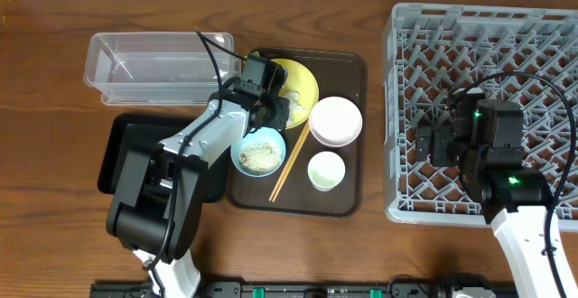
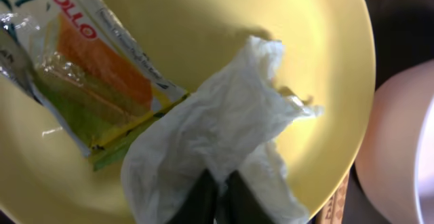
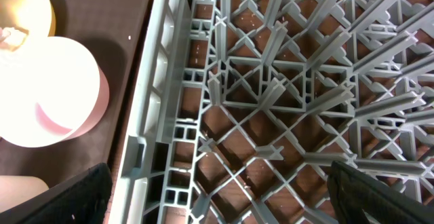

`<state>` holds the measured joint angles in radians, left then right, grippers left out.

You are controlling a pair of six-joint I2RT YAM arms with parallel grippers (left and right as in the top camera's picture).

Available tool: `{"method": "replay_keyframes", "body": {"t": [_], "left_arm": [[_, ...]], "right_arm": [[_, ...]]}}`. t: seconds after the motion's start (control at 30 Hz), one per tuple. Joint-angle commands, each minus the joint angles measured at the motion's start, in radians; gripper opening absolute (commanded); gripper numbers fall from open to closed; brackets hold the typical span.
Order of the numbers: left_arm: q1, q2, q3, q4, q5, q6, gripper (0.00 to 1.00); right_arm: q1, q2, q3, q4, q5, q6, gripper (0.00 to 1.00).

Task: Sort waste into correct bins and load items into the dishwasher rack
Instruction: 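Move the left gripper to the yellow plate and grasp the white tissue, then carry the tissue with the left gripper and drop it into the clear bin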

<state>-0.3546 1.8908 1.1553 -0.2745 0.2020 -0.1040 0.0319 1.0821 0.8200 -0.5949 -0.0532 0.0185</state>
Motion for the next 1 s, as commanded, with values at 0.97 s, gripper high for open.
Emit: {"method": "replay_keyframes", "body": {"t": [0.97], "left_arm": [[0.329,-0.257,0.023,0.093,-0.246,0.001,0.22]], "right_arm": [[-0.001,0.001,0.019,0.0,-0.007,0.011,0.99]]}}
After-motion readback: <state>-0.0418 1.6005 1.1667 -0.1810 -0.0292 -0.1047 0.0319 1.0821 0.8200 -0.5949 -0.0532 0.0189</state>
